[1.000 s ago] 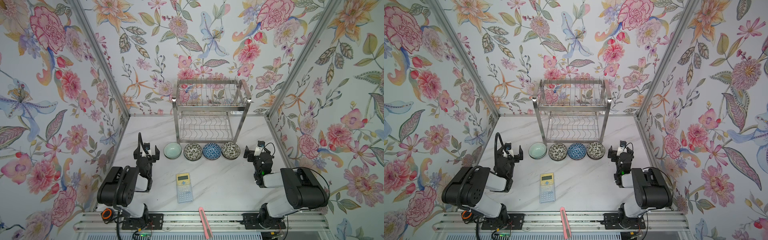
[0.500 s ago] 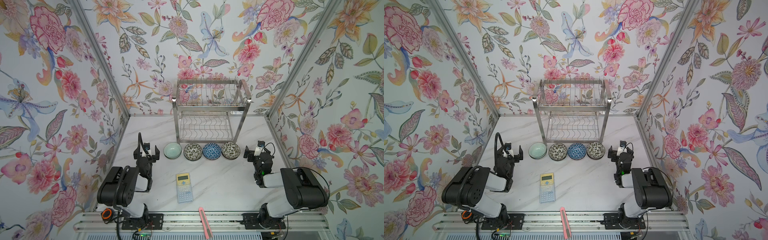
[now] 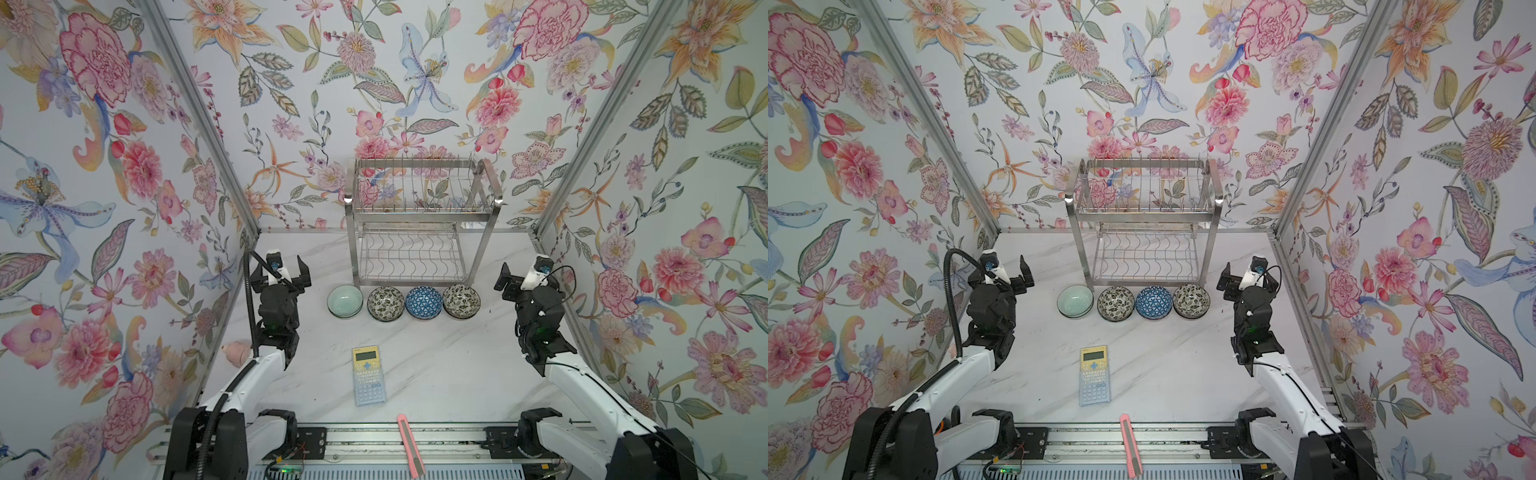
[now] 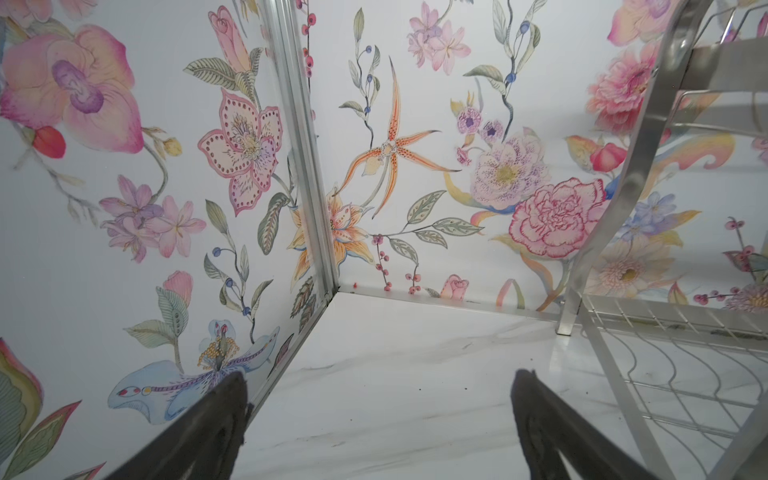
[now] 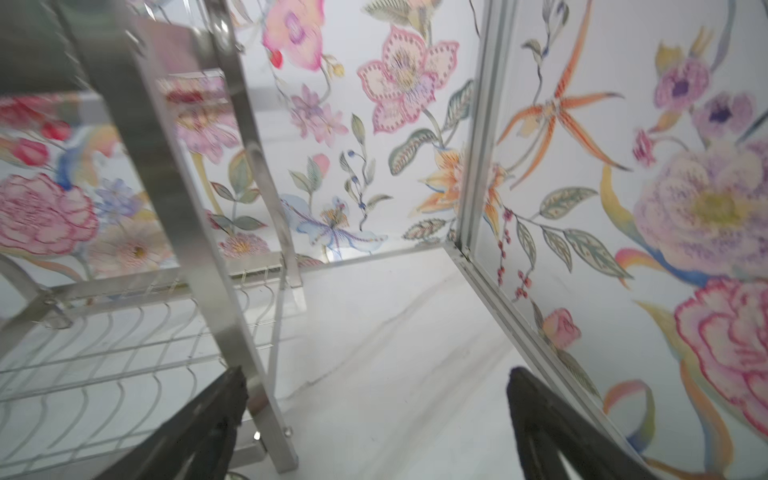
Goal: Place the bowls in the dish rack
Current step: 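Raise both arms from rest and move grippers toward the row of bowls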
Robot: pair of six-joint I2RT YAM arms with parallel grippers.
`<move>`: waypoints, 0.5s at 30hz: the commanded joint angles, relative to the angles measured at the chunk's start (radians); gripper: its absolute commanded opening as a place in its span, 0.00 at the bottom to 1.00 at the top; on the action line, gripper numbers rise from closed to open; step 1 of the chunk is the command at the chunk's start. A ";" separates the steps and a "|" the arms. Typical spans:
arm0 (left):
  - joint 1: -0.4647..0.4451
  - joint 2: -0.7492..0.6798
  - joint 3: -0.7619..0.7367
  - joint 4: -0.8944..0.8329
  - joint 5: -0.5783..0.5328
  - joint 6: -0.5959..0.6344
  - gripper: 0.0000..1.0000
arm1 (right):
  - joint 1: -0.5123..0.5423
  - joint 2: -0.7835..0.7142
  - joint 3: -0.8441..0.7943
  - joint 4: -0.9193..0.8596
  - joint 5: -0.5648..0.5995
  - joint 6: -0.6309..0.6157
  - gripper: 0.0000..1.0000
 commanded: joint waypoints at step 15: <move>-0.151 0.130 0.168 -0.591 0.180 -0.094 0.99 | 0.198 0.140 0.640 -0.944 -0.095 -0.111 0.99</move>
